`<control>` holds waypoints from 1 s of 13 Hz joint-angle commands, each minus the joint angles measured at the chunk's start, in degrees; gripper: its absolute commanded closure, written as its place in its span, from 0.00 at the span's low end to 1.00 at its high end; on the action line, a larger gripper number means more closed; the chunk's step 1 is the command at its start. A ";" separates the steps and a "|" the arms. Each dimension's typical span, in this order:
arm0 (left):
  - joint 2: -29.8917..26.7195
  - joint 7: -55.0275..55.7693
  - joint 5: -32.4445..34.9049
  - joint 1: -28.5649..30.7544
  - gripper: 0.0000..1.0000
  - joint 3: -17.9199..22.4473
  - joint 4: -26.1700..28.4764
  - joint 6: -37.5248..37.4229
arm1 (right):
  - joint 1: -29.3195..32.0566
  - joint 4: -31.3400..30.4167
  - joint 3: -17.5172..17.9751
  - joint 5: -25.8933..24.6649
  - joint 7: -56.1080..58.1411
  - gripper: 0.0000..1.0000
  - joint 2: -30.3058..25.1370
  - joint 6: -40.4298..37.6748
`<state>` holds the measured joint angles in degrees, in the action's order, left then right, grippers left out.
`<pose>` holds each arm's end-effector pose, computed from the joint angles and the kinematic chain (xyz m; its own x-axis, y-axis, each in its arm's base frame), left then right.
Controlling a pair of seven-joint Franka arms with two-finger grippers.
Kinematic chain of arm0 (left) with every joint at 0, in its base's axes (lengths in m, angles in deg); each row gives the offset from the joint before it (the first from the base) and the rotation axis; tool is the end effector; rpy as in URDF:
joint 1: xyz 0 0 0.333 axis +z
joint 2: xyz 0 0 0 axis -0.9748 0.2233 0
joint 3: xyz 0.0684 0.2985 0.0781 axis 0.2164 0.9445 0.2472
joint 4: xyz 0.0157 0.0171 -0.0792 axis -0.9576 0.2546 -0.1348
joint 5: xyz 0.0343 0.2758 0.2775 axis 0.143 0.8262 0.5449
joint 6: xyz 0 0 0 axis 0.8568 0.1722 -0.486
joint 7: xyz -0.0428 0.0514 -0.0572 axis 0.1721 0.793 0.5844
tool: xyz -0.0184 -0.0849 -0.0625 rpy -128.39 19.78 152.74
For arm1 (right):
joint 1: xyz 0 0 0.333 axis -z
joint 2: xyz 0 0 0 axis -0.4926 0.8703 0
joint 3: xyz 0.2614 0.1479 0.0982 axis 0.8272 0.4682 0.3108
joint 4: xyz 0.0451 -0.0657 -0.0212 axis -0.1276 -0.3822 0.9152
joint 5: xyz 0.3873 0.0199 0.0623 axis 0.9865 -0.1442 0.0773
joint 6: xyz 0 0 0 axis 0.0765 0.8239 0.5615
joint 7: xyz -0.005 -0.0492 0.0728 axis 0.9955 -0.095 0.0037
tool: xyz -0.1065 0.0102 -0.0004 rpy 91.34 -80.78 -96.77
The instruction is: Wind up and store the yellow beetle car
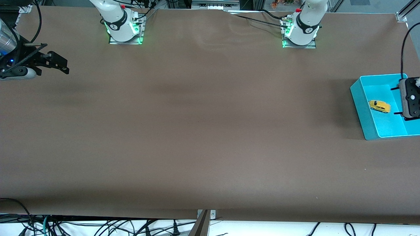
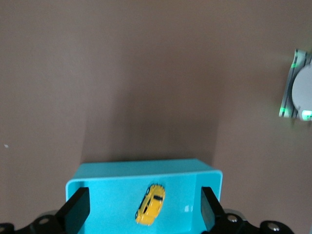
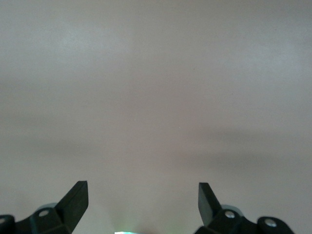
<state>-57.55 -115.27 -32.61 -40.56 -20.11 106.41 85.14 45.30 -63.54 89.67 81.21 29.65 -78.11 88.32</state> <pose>0.6013 0.1467 0.4746 0.1729 -0.9823 -0.0720 -0.9493 -0.1857 0.2538 0.5215 0.0058 0.5788 0.9958 0.0685 -0.0609 0.0679 -0.9976 -0.0132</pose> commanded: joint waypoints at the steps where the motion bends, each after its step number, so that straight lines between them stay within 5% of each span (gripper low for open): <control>1: 1.37 13.36 -2.47 0.29 0.00 -5.97 -2.59 -2.66 | 0.03 1.80 0.06 2.44 -0.93 0.00 0.59 -1.40; 3: 1.28 26.88 -9.57 0.29 0.00 -6.60 -2.59 -2.75 | 0.03 1.80 0.06 2.45 -0.85 0.00 0.59 -1.40; 5: 1.28 38.40 -10.22 -0.67 0.00 -9.93 -3.55 -3.19 | 0.03 1.80 0.06 2.45 -0.85 0.00 0.51 -1.49; 7: -4.49 49.66 -9.96 -6.08 0.00 -9.95 -1.99 -3.28 | 0.03 1.80 0.06 2.36 -0.85 0.00 0.42 -1.57; 13: -17.34 75.55 -16.28 -32.37 0.00 17.07 9.70 5.83 | 0.03 1.80 0.06 2.36 -0.85 0.00 0.51 -1.57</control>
<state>-70.73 -41.75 -46.60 -68.81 -11.75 110.90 86.19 45.27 -63.30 89.69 82.77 29.55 -78.11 88.20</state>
